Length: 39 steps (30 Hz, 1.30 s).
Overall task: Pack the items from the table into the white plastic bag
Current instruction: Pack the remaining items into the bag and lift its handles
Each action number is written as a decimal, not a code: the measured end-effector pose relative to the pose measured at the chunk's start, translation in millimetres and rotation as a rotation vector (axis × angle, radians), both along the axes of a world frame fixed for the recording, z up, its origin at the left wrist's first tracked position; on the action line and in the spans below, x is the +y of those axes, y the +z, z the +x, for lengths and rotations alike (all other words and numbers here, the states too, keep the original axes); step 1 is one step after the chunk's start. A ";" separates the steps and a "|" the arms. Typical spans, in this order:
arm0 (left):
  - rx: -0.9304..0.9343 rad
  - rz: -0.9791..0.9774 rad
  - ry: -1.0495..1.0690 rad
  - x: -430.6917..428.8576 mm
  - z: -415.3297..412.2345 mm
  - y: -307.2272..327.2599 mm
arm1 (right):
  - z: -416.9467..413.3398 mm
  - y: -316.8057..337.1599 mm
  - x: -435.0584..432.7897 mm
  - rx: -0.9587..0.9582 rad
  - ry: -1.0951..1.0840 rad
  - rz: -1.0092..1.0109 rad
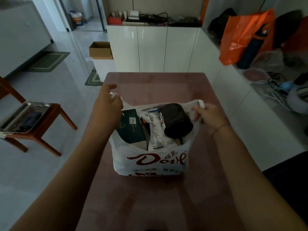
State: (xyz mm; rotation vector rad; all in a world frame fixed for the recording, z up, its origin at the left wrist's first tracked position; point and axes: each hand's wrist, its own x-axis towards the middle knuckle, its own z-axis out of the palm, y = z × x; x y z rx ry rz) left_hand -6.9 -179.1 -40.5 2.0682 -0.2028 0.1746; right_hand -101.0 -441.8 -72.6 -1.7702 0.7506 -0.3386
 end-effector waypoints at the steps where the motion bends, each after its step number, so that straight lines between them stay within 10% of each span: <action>1: -0.001 -0.006 0.004 0.0 0.8 2.5 | 2.3 6.9 -4.2 -0.105 0.011 0.047; 8: -0.106 -0.065 0.058 6.9 7.7 15.1 | 5.8 51.0 18.4 -0.397 0.215 -0.038; 15: -0.120 0.101 -0.375 -18.5 -16.3 -10.0 | 3.3 -3.6 57.7 -0.172 0.406 -0.413; 20: -0.221 0.604 -0.828 -53.1 -28.2 -40.8 | 2.9 14.2 40.5 -0.315 0.372 -0.103; 30: -0.330 0.934 -0.802 -76.3 -25.4 -78.4 | 1.4 24.7 39.5 -0.400 0.429 -0.016; 39: -0.408 0.971 -0.443 -7.3 -30.7 -31.0 | -11.3 -30.1 56.7 0.107 0.555 -0.933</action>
